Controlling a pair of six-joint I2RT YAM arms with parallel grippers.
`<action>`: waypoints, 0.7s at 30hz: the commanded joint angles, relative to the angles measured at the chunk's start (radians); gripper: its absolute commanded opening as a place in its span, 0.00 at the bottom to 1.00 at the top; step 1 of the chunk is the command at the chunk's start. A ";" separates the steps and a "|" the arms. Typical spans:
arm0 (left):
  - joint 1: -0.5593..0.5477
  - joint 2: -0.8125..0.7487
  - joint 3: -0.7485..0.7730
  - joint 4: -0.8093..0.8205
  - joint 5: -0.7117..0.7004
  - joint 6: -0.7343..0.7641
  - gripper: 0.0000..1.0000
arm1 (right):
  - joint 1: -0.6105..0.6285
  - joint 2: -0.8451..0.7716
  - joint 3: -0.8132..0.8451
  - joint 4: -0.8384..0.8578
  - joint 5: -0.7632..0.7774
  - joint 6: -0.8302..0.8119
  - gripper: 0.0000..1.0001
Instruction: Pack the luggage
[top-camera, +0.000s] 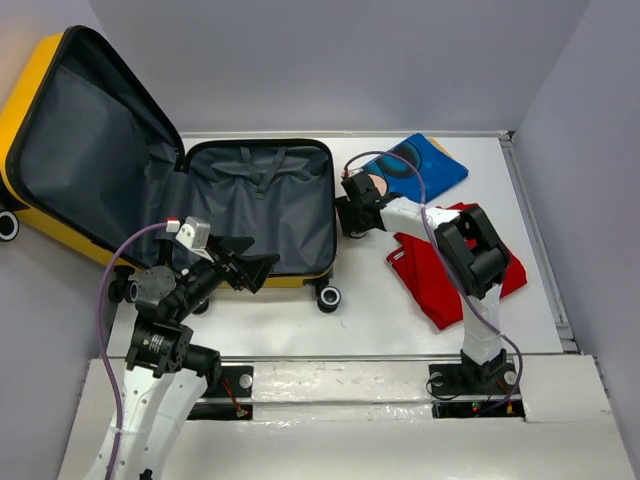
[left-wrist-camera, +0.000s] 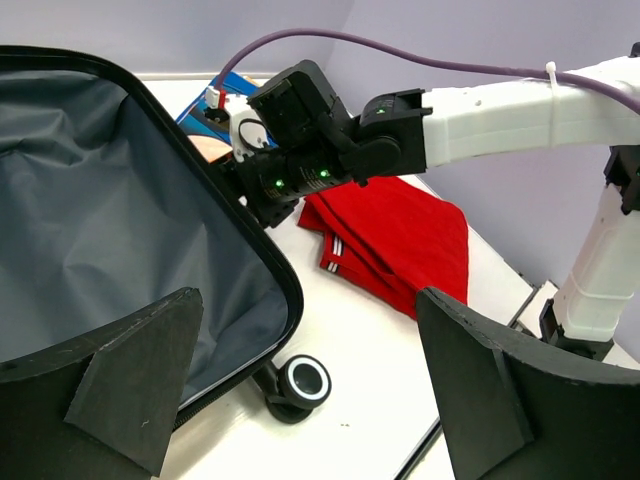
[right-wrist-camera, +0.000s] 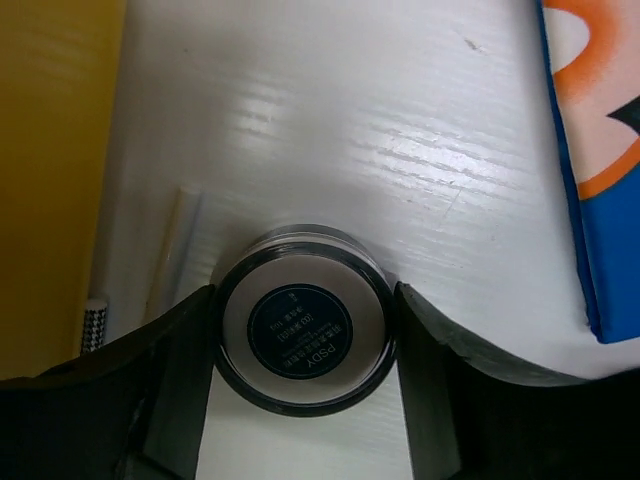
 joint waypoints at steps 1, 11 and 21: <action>0.007 0.012 -0.008 0.034 0.033 0.004 0.99 | 0.013 -0.011 -0.002 0.075 0.095 -0.009 0.51; 0.004 0.010 -0.008 0.034 0.028 0.001 0.99 | 0.060 -0.442 -0.050 0.022 0.068 -0.018 0.39; 0.015 0.012 0.000 0.017 -0.035 0.004 0.99 | 0.272 -0.107 0.370 0.012 -0.071 -0.001 0.41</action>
